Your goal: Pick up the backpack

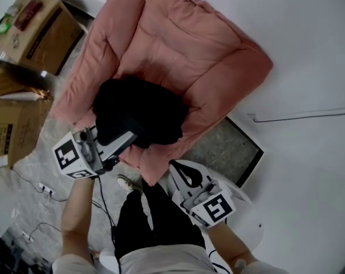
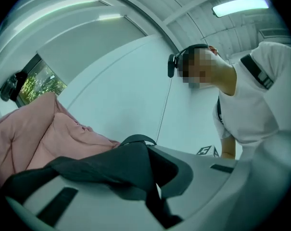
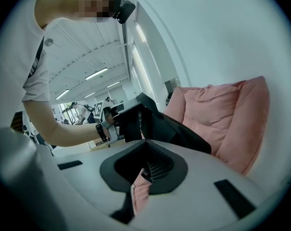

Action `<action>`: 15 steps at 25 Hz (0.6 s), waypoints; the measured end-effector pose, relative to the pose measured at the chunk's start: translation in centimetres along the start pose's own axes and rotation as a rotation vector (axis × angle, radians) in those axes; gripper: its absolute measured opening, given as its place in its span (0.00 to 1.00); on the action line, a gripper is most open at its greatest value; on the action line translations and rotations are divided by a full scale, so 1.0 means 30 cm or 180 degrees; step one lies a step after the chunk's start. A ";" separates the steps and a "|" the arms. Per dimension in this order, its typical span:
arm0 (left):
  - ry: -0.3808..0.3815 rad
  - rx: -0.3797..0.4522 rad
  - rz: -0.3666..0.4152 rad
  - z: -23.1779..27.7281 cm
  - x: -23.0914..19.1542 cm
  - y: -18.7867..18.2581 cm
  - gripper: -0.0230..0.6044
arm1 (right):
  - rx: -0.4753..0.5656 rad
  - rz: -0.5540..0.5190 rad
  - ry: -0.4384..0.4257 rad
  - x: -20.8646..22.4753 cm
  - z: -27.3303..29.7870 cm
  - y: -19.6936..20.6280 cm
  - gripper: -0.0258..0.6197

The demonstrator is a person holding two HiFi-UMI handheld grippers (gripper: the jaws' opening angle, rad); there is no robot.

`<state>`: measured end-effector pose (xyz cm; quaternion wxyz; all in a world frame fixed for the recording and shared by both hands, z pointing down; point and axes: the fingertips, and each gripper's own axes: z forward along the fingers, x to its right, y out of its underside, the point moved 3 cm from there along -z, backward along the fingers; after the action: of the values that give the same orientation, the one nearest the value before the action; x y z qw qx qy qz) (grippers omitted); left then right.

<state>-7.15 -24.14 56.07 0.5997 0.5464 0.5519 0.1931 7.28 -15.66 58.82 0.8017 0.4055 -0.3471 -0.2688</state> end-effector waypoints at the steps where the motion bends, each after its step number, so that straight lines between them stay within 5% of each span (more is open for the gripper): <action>1: -0.0021 0.0000 0.0024 -0.004 0.017 0.001 0.07 | -0.0004 0.0003 0.0015 -0.003 -0.004 0.002 0.07; 15: -0.0475 -0.0002 -0.0084 0.023 0.085 -0.083 0.07 | 0.0241 -0.0050 0.0116 -0.096 -0.127 -0.058 0.07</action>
<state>-6.67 -23.13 52.61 0.6418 0.5518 0.5127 0.1440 8.18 -12.75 54.76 0.7899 0.4431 -0.3392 -0.2543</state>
